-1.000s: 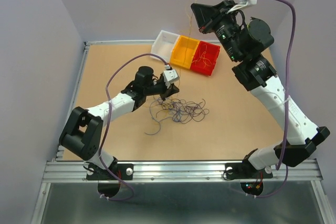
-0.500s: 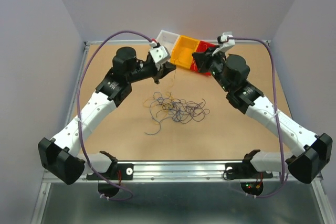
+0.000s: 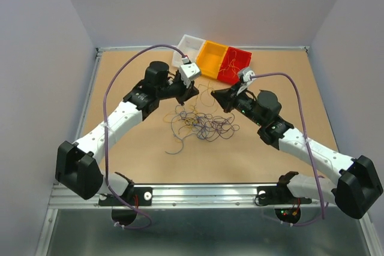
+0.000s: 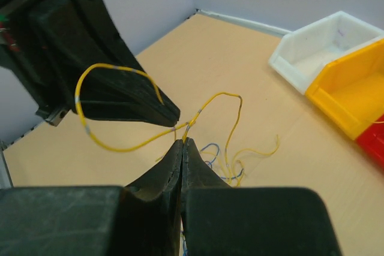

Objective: Untangle the cables

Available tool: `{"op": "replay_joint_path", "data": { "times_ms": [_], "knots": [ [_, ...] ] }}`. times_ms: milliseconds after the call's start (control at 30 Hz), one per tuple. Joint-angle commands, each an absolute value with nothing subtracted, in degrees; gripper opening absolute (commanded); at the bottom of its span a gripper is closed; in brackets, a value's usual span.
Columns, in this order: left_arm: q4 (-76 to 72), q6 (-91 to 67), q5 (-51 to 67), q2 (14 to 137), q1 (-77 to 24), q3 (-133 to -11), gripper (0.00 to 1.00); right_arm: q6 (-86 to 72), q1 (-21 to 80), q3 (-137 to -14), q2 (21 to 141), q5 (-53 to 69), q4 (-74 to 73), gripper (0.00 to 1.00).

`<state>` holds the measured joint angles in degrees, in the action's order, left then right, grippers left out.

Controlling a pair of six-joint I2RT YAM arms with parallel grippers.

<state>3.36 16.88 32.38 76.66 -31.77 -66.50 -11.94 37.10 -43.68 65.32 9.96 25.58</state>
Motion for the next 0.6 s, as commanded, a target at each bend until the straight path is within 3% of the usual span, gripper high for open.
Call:
{"op": "replay_joint_path", "data": {
  "times_ms": [0, 267, 567],
  "knots": [
    [-1.0, 17.9, 29.6, 77.5, -31.8, -65.0, 0.0, -10.8, 37.0, -38.1, 63.2, 14.9, 37.2, 0.01],
    [1.4, 16.4, 31.4, 85.7, -31.8, -66.6, 0.0, -7.7, 37.0, -30.9, 66.6, 18.7, 48.0, 0.01],
    [4.6, 17.3, 33.2, 90.6, -31.9, -68.7, 0.0, -12.6, 37.0, -26.1, 73.6, 10.1, 62.1, 0.01]
  ]
}}
